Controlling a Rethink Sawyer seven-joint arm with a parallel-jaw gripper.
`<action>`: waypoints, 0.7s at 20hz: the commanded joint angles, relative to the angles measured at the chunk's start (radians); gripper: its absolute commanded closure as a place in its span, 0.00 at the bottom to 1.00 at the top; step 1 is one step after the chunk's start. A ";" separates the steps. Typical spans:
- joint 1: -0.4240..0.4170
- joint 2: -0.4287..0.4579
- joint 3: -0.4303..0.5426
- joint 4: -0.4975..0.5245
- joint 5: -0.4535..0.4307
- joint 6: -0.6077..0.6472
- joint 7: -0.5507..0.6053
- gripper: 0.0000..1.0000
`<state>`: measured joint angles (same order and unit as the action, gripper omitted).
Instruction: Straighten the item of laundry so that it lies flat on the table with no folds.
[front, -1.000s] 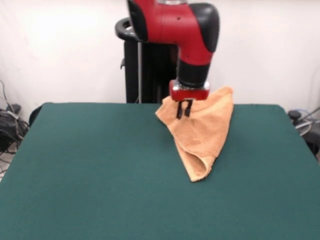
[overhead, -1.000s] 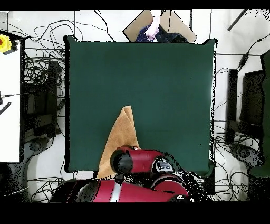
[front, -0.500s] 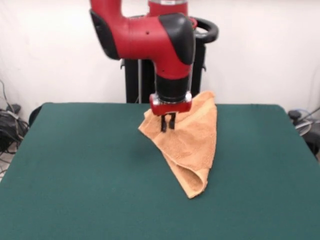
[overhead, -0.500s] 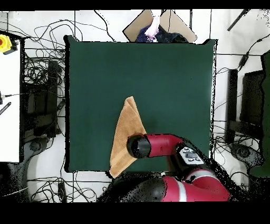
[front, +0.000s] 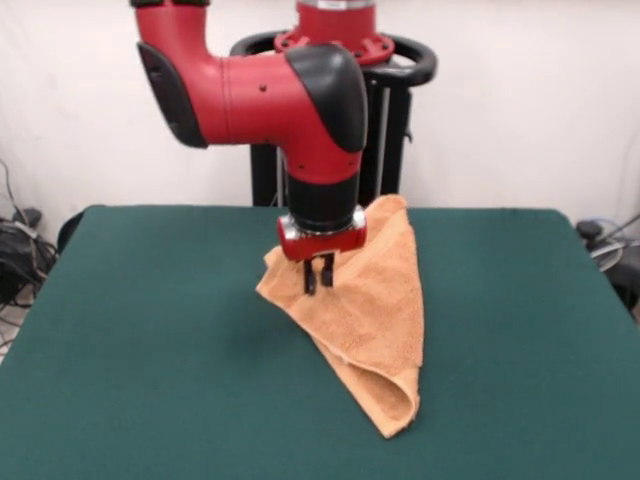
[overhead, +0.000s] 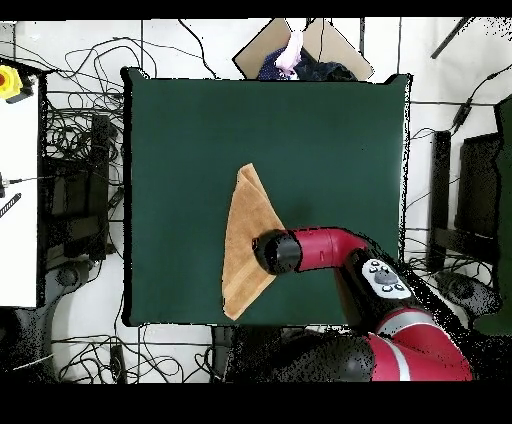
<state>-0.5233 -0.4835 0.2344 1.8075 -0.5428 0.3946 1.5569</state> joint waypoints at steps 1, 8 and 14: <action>-0.042 0.049 0.154 -0.210 -0.097 0.030 -0.199 1.00; -0.027 0.033 0.111 -0.245 -0.248 -0.024 -0.197 1.00; 0.013 0.048 0.052 -0.233 -0.323 -0.091 -0.068 1.00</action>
<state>-0.5314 -0.4689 0.2831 1.7197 -0.7450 0.3938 1.5284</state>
